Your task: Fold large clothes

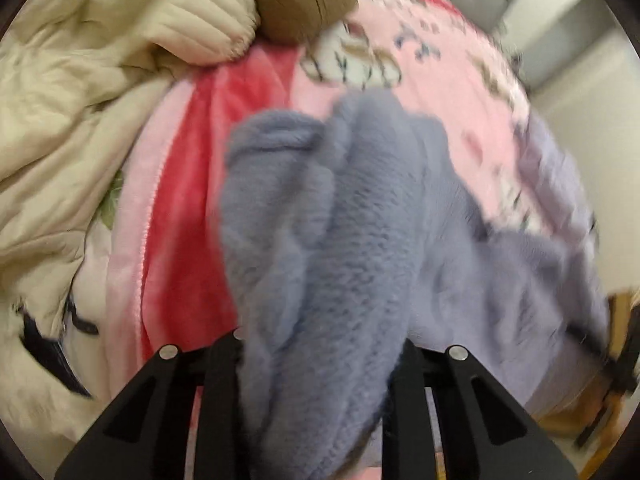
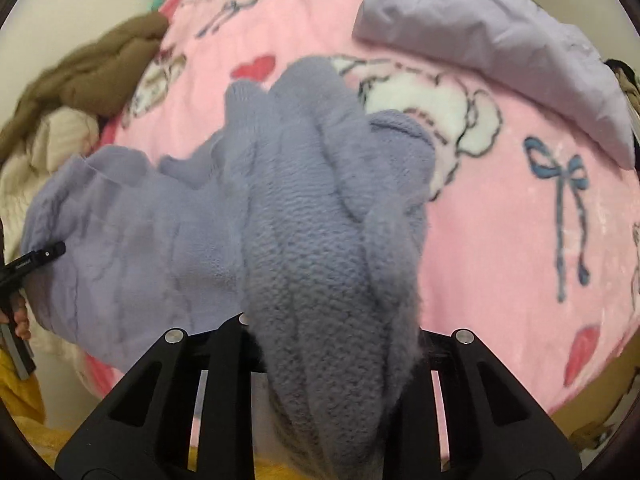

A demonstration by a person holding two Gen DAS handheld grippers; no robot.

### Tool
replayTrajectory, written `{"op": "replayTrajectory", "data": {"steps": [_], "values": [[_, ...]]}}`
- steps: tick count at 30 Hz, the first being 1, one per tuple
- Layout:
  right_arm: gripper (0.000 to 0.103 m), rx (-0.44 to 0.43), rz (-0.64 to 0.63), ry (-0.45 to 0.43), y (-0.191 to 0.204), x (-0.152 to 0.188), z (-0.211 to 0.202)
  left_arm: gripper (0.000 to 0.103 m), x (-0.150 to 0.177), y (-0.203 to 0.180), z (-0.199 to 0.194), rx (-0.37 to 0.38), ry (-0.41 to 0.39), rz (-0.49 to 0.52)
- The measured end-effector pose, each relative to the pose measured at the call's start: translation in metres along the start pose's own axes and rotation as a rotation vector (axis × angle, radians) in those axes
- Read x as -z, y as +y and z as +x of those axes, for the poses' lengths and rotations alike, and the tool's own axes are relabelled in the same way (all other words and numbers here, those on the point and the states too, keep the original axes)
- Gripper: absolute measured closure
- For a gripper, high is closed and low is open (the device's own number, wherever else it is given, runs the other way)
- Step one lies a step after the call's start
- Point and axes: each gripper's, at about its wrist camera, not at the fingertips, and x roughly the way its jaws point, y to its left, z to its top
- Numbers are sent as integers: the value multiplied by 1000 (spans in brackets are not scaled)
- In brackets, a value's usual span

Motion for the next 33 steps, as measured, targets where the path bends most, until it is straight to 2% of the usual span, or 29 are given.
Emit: {"op": "replayTrajectory", "data": {"steps": [5,8,11,14,17,18,20,22,25,33], "values": [[81,40,-41,-82,27,-11,-55,82,-4,-27,-55,19,-106,45],[81,42,13,-157,32,-16,-90,83,-9,-31,-92,61,-165,36],[81,46,81,-244,22,-23,-128,83,-20,-41,-129,83,-224,67],[81,56,118,-322,6,-29,-163,83,-33,-67,-155,126,-278,113],[81,91,114,-386,-17,-36,-191,83,-40,-102,-170,155,-326,176],[81,98,115,-394,-24,-38,-194,83,-45,-124,-171,151,-337,210],[81,114,134,-413,-52,-48,-203,83,-53,-151,-170,151,-346,247],[81,120,159,-423,-84,-59,-208,83,-61,-191,-166,179,-371,258],[81,116,179,-444,-135,-77,-214,83,-72,-253,-155,178,-388,278],[81,40,124,-494,-296,-165,-235,83,-107,-412,-103,159,-397,205]]}}
